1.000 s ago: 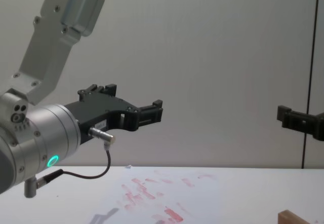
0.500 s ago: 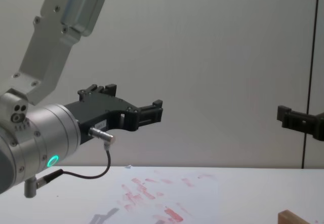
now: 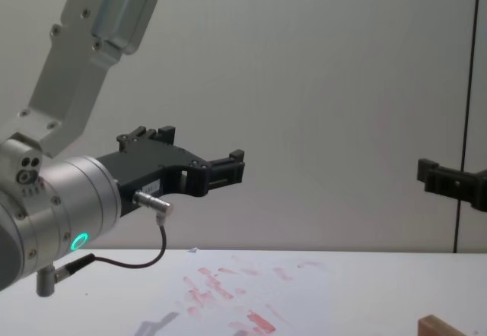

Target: Use the one hand to pick up the stamp and affix it onto the A4 paper.

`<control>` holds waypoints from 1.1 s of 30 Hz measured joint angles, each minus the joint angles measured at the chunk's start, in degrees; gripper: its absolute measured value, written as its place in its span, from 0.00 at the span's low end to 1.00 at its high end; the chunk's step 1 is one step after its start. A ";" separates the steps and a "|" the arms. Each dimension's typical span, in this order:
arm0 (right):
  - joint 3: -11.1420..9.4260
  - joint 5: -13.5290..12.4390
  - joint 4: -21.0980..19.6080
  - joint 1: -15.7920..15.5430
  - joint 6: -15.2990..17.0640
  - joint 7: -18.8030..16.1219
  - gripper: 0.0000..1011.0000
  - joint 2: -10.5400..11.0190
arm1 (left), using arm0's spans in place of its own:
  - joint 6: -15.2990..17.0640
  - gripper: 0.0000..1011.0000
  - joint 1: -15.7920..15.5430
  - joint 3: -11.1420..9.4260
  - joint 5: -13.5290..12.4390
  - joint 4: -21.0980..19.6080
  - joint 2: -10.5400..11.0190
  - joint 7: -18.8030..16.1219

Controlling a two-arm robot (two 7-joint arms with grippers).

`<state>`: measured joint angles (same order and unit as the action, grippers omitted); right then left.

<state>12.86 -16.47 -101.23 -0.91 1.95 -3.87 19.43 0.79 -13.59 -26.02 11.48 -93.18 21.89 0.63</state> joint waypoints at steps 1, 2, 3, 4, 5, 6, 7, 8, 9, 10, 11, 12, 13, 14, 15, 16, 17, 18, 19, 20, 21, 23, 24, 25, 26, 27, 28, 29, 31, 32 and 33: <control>-0.04 -0.01 -0.04 -0.07 0.00 -0.01 0.99 0.07 | 0.00 0.99 0.00 0.00 0.00 0.00 0.00 0.00; -0.09 -0.09 -0.12 -0.18 0.00 -0.03 0.99 0.18 | 0.00 0.99 0.00 0.00 0.00 0.00 0.00 0.00; -0.17 -0.19 -0.28 -0.37 0.00 -0.04 0.99 0.33 | 0.00 0.99 0.00 0.00 0.00 0.00 0.00 0.00; -0.36 -0.45 -0.62 -0.78 0.00 -0.07 0.99 0.68 | 0.00 0.99 0.00 0.00 0.00 0.00 0.00 0.00; -0.46 -0.65 -0.84 -1.02 0.00 -0.07 0.99 0.88 | 0.00 0.99 0.00 0.00 0.00 0.00 0.00 0.00; -0.74 -1.02 -1.42 -1.72 0.04 -0.08 0.99 1.47 | 0.00 0.99 0.00 0.00 0.00 0.00 0.00 0.00; -0.74 -1.02 -1.42 -1.72 0.04 -0.08 0.99 1.47 | 0.00 0.99 0.00 0.00 0.00 0.00 0.00 0.00; -0.88 -1.31 -1.71 -2.08 0.10 -0.07 0.99 1.78 | 0.00 0.99 0.00 0.00 0.00 0.00 0.00 0.00; -1.17 -1.77 -2.30 -2.85 0.28 -0.06 0.99 2.39 | 0.00 0.99 0.00 0.00 0.00 0.00 0.00 0.00; -1.31 -2.03 -2.62 -3.27 0.40 -0.03 0.99 2.73 | 0.00 0.99 0.00 0.00 0.00 0.00 0.00 0.00; -1.68 -2.57 -3.37 -4.28 0.71 0.04 0.99 3.53 | 0.00 0.99 0.00 0.00 0.00 0.00 0.00 0.00; -1.87 -2.92 -3.72 -4.76 0.94 0.10 0.99 3.90 | 0.00 0.99 0.00 0.00 0.00 0.00 0.00 0.00; -2.24 -3.46 -4.44 -5.87 1.34 0.21 0.99 4.74 | 0.00 0.99 0.00 0.00 0.00 0.00 0.00 0.00; -2.40 -3.70 -4.78 -6.38 1.54 0.28 0.99 5.14 | 0.00 0.99 0.00 0.00 0.00 0.00 0.00 0.00; -2.51 -3.95 -4.97 -6.68 1.75 0.34 0.99 5.36 | 0.00 0.99 0.00 0.00 0.00 0.00 0.00 0.00; -2.86 -4.42 -5.69 -7.83 2.22 0.46 0.99 6.20 | 0.00 0.99 0.00 0.00 0.00 0.00 0.00 0.00; -3.01 -4.73 -5.99 -8.33 2.54 0.50 0.99 6.55 | 0.00 0.99 0.00 0.00 0.00 0.00 0.00 0.00; -3.16 -4.91 -6.28 -8.84 2.75 0.56 0.99 6.92 | 0.00 0.99 0.00 0.00 0.00 0.00 0.00 0.00; -3.33 -5.11 -6.62 -9.47 3.00 0.59 0.99 7.37 | 0.00 0.99 0.00 0.00 0.00 0.00 0.00 0.00; -3.45 -5.34 -6.86 -9.91 3.37 0.63 0.99 7.68 | 0.00 0.99 0.00 0.00 0.00 0.00 0.00 0.00; -3.67 -5.60 -7.31 -10.83 3.94 0.65 0.99 8.33 | 0.00 0.99 0.00 0.00 0.00 0.00 0.00 0.00; -3.85 -5.79 -7.71 -11.64 4.55 0.65 0.99 8.92 | 0.00 0.99 0.00 0.00 0.00 0.00 0.00 0.00; -4.00 -5.87 -8.04 -12.50 5.20 0.64 0.99 9.47 | 0.00 0.99 0.00 0.00 0.00 0.00 0.00 0.00; -4.03 -5.87 -8.14 -12.80 5.51 0.61 0.99 9.69 | 0.00 0.99 0.00 0.00 0.00 0.00 0.00 0.00; -4.08 -5.87 -8.24 -13.09 5.81 0.59 0.99 9.90 | 0.00 0.99 0.00 0.00 0.00 0.00 0.00 0.00; -4.10 -5.87 -8.32 -13.36 6.07 0.52 0.99 10.10 | 0.00 0.99 0.00 0.00 0.00 0.00 0.00 0.00; -4.11 -5.72 -8.41 -13.78 6.60 0.32 0.99 10.37 | 0.00 0.99 0.00 0.00 0.00 0.00 0.00 0.00; -4.10 -5.55 -8.43 -13.98 6.93 0.15 0.99 10.50 | 0.00 0.99 0.00 0.00 0.00 0.00 0.00 0.00; -4.00 -5.05 -8.43 -14.20 7.63 -0.29 0.99 10.64 | 0.00 0.99 0.00 0.00 0.00 0.00 0.00 0.00; -3.90 -4.86 -8.41 -14.21 7.87 -0.46 0.99 10.64 | 0.00 0.99 0.00 0.00 0.00 0.00 0.00 0.00; -3.83 -4.60 -8.33 -14.21 8.17 -0.68 0.99 10.63 | 0.00 0.99 0.00 0.00 0.00 0.00 0.00 0.00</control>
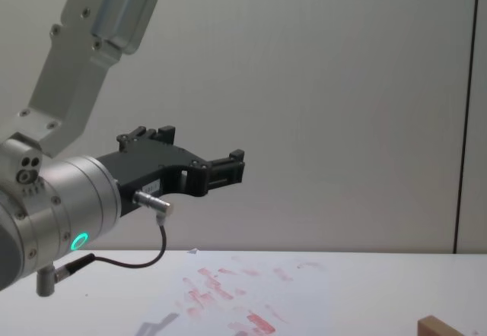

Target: Use the one hand to pick up the stamp and affix it onto the A4 paper.

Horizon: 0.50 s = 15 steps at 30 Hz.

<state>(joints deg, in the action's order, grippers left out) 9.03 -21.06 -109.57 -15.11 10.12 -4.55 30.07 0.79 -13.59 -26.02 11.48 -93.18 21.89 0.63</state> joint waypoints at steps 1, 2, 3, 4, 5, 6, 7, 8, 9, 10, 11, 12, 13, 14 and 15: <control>0.16 0.45 0.20 0.08 0.45 -0.34 0.99 -0.08 | 0.00 0.99 0.00 0.00 0.00 0.00 0.00 0.00; 0.29 0.70 0.38 0.20 0.65 -0.51 0.99 -0.20 | 0.00 0.99 0.00 0.00 0.00 0.00 0.00 0.00; 0.49 1.27 0.69 0.45 1.09 -0.90 0.99 -0.42 | 0.00 0.99 0.00 0.00 0.00 0.00 0.00 0.00; 0.60 1.53 0.86 0.62 1.26 -1.06 0.99 -0.56 | 0.00 0.99 0.00 0.00 0.00 0.00 0.00 0.00; 0.70 1.80 1.04 0.77 1.44 -1.23 0.99 -0.69 | 0.00 0.99 0.00 0.00 0.00 0.00 0.00 0.00; 0.82 2.03 1.24 0.94 1.61 -1.38 0.99 -0.84 | 0.00 0.99 0.00 0.00 0.00 0.00 0.00 0.00; 1.10 2.57 1.70 1.33 1.98 -1.67 0.99 -1.21 | 0.00 0.99 0.00 0.00 0.00 0.00 0.00 -0.01; 1.22 2.93 1.90 1.51 2.22 -1.86 0.99 -1.37 | 0.00 0.99 0.00 0.00 0.00 0.00 0.00 0.00; 1.34 3.19 2.12 1.69 2.38 -1.99 0.99 -1.54 | 0.00 0.99 0.00 0.00 0.00 0.00 0.00 0.00; 1.46 3.45 2.33 1.87 2.55 -2.11 0.99 -1.70 | 0.00 0.99 0.00 0.00 0.00 0.00 0.00 -0.01; 1.75 3.97 2.85 2.31 2.87 -2.33 0.99 -2.15 | 0.00 0.99 0.00 0.00 0.00 0.00 0.00 0.00; 1.85 4.24 3.06 2.49 3.04 -2.40 0.99 -2.34 | 0.00 0.99 0.00 0.00 0.00 0.00 0.00 -0.01; 1.99 4.50 3.31 2.70 3.19 -2.49 0.99 -2.56 | 0.00 0.99 0.00 0.00 0.00 0.00 0.00 0.00; 2.11 4.75 3.55 2.90 3.31 -2.55 0.99 -2.77 | 0.00 0.99 0.00 0.00 0.00 0.00 0.00 0.00; 2.38 5.29 4.08 3.35 3.56 -2.69 0.99 -3.23 | 0.00 0.99 0.00 0.00 0.00 0.00 0.00 -0.01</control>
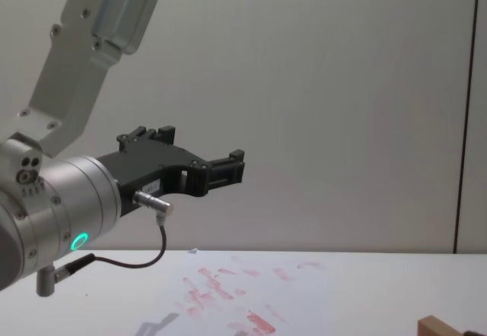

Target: Use the one hand to pick up the stamp and affix it onto the A4 paper.

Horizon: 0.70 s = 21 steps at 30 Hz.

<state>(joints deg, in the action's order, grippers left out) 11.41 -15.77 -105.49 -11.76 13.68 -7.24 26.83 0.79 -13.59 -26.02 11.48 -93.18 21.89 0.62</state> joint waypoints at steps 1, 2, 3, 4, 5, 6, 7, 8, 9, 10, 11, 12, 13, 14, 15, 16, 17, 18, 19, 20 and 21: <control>0.16 0.29 0.32 0.29 0.11 -0.06 0.99 -0.28 | 0.00 0.99 0.00 0.00 0.00 0.00 0.00 0.00; 0.39 0.71 0.84 0.73 0.27 -0.15 0.99 -0.73 | 0.00 0.99 0.00 0.00 0.00 0.00 0.00 0.00; 0.53 1.05 1.15 1.00 0.42 -0.23 0.99 -1.01 | 0.00 0.99 0.00 0.00 0.00 0.00 0.00 0.00; 0.67 1.20 1.46 1.25 0.47 -0.26 0.99 -1.27 | 0.00 0.99 0.00 0.00 0.00 0.00 0.00 0.00; 0.93 1.81 2.02 1.73 0.64 -0.40 0.99 -1.75 | 0.00 0.99 0.00 0.00 0.00 0.00 0.00 0.00; 1.09 2.09 2.29 2.04 0.72 -0.46 0.99 -2.05 | 0.00 0.99 0.00 0.00 0.00 0.00 0.00 0.00; 1.17 2.33 2.55 2.22 0.77 -0.50 0.99 -2.21 | 0.00 0.99 0.00 0.00 0.00 0.00 0.00 0.00; 1.48 2.82 3.28 2.86 0.89 -0.62 0.99 -2.84 | 0.00 0.99 0.00 0.00 0.00 0.00 0.00 0.00; 1.61 3.10 3.57 3.11 0.93 -0.69 0.99 -3.10 | 0.00 0.99 0.00 0.00 0.00 0.00 0.00 0.00; 1.74 3.41 3.92 3.41 0.97 -0.77 0.99 -3.37 | 0.00 0.99 0.00 0.00 0.00 0.00 0.00 0.00; 1.98 3.83 4.51 3.95 1.00 -0.88 0.99 -3.85 | 0.00 0.99 0.00 0.00 0.00 0.00 0.00 0.00; 2.10 4.17 4.82 4.25 1.04 -0.96 0.99 -4.10 | 0.00 0.99 0.00 0.00 0.00 0.00 0.00 0.00; 2.23 4.43 5.19 4.61 1.06 -1.02 0.99 -4.41 | 0.00 0.99 0.00 0.00 0.00 0.00 0.00 0.00; 2.34 4.76 5.50 4.88 1.10 -1.08 0.99 -4.65 | 0.00 0.99 0.00 0.00 0.00 0.00 0.00 0.00; 2.52 5.24 6.13 5.41 1.13 -1.23 0.99 -5.09 | 0.00 0.99 0.00 0.00 0.00 0.00 0.00 0.00; 2.60 5.44 6.43 5.66 1.16 -1.31 0.99 -5.31 | 0.00 0.99 0.00 0.00 0.00 0.00 0.00 0.00; 2.72 5.65 6.80 5.99 1.17 -1.36 0.99 -5.57 | 0.00 0.99 0.00 0.00 0.00 0.00 0.00 0.00; 2.87 6.14 7.34 6.45 1.21 -1.47 0.99 -5.94 | 0.00 0.99 0.00 0.00 0.00 0.00 0.00 0.00; 2.94 6.28 7.60 6.66 1.22 -1.49 0.99 -6.12 | 0.00 0.99 0.00 0.00 0.00 0.00 0.00 0.00; 3.07 6.71 8.09 7.06 1.25 -1.56 0.99 -6.45 | 0.00 0.99 0.00 0.00 0.00 0.00 0.00 0.00; 3.16 6.90 8.43 7.32 1.26 -1.58 0.99 -6.66 | 0.00 0.99 0.00 0.00 0.00 0.00 0.00 0.00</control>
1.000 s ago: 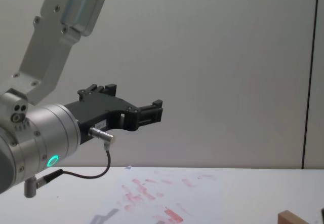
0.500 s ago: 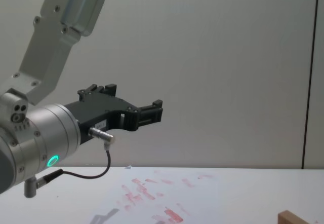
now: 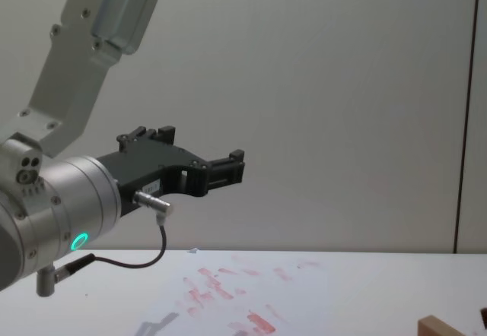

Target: Use the one hand to pick up the stamp and affix it onto the A4 paper.

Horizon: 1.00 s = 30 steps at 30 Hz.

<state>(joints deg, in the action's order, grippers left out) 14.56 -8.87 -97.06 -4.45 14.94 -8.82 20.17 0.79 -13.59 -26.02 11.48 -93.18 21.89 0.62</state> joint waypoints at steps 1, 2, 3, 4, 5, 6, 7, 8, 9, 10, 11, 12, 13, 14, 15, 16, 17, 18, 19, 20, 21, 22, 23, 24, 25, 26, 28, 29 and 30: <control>0.06 0.18 0.22 0.18 0.01 -0.03 0.99 -0.15 | 0.00 0.99 0.00 0.00 0.00 0.00 0.00 0.00; 0.16 0.50 0.63 0.52 0.02 -0.07 0.99 -0.41 | 0.00 0.99 0.00 0.00 0.00 0.00 0.00 0.00; 0.16 0.50 0.63 0.52 0.02 -0.07 0.99 -0.41 | 0.00 0.99 0.00 0.00 0.00 0.00 0.00 0.00; 0.25 0.74 0.94 0.80 0.03 -0.12 0.99 -0.62 | 0.00 0.99 0.00 0.00 0.00 0.00 0.00 0.00; 0.29 0.86 1.10 0.93 0.04 -0.14 0.97 -0.72 | 0.00 0.99 0.00 0.00 0.00 0.00 0.00 0.00; 0.37 1.10 1.42 1.19 0.05 -0.17 0.97 -0.92 | 0.00 0.99 0.00 0.00 0.00 0.00 0.00 0.00; 0.42 1.22 1.55 1.29 0.06 -0.19 0.95 -1.01 | 0.00 0.99 0.00 0.00 0.00 0.00 0.00 0.00; 0.46 1.31 1.69 1.41 0.06 -0.20 0.92 -1.10 | 0.00 0.99 0.00 0.00 0.00 0.00 0.00 0.00; 0.51 1.51 1.94 1.60 0.07 -0.22 0.90 -1.27 | 0.00 0.99 0.00 0.00 0.00 0.00 0.00 0.00; 0.53 1.59 2.06 1.69 0.08 -0.23 0.90 -1.34 | 0.00 0.99 0.00 0.00 0.00 0.00 0.00 0.00; 0.56 1.69 2.17 1.78 0.08 -0.24 0.87 -1.43 | 0.00 0.99 0.00 0.00 0.00 0.00 0.00 0.00; 0.59 1.75 2.26 1.86 0.09 -0.25 0.82 -1.48 | 0.00 0.99 0.00 0.00 0.00 0.00 0.00 0.00; 0.64 1.89 2.44 2.00 0.10 -0.27 0.80 -1.61 | 0.00 0.99 0.00 0.00 0.00 0.00 0.00 0.00; 0.66 1.95 2.51 2.07 0.10 -0.28 0.78 -1.65 | 0.00 0.99 0.00 0.00 0.00 0.00 0.00 0.00; 0.68 2.00 2.58 2.13 0.10 -0.29 0.73 -1.71 | 0.00 0.99 0.00 0.00 0.00 0.00 0.00 0.00; 0.71 2.11 2.72 2.23 0.11 -0.30 0.71 -1.80 | 0.00 0.99 0.00 0.00 0.00 0.00 0.00 0.00; 0.72 2.16 2.78 2.29 0.11 -0.30 0.70 -1.84 | 0.00 0.99 0.00 0.00 0.00 0.00 0.00 0.00; 0.73 2.19 2.84 2.34 0.11 -0.31 0.67 -1.88 | 0.00 0.99 0.00 0.00 0.00 0.00 0.00 0.00; 0.76 2.27 2.93 2.42 0.11 -0.32 0.61 -1.95 | 0.00 0.99 0.00 0.00 0.00 0.00 0.00 0.00; 0.78 2.30 2.98 2.46 0.11 -0.32 0.59 -1.98 | 0.00 0.99 0.00 0.00 0.00 0.00 0.00 0.00; 0.79 2.35 3.04 2.51 0.11 -0.33 0.57 -2.01 | 0.00 0.99 0.00 0.00 0.00 0.00 0.00 0.00; 0.80 2.38 3.07 2.53 0.11 -0.34 0.53 -2.03 | 0.00 0.99 0.00 0.00 0.00 0.00 0.00 0.00; 0.82 2.43 3.15 2.59 0.11 -0.34 0.50 -2.08 | 0.00 0.99 0.00 0.00 0.00 0.00 0.00 0.00; 0.83 2.46 3.18 2.63 0.11 -0.35 0.47 -2.11 | 0.00 0.99 0.00 0.00 0.00 0.00 0.00 0.00; 0.83 2.49 3.22 2.66 0.11 -0.36 0.45 -2.14 | 0.00 0.99 0.00 0.00 0.00 0.00 0.00 0.00; 0.85 2.54 3.29 2.70 0.11 -0.37 0.39 -2.17 | 0.00 0.99 0.00 0.00 0.00 0.00 0.00 0.00; 0.86 2.57 3.35 2.75 0.11 -0.38 0.35 -2.20 | 0.00 0.99 0.00 0.00 0.00 0.00 0.00 0.00; 0.87 2.60 3.39 2.79 0.11 -0.39 0.31 -2.23 | 0.00 0.99 0.00 0.00 0.00 0.00 0.00 0.00; 0.88 2.61 3.41 2.81 0.11 -0.39 0.27 -2.24 | 0.00 0.99 0.00 0.00 0.00 0.00 0.00 0.00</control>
<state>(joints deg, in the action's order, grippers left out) 15.44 -6.26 -93.64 -1.63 15.05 -9.21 17.93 0.79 -13.59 -26.02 11.48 -93.18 21.89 0.62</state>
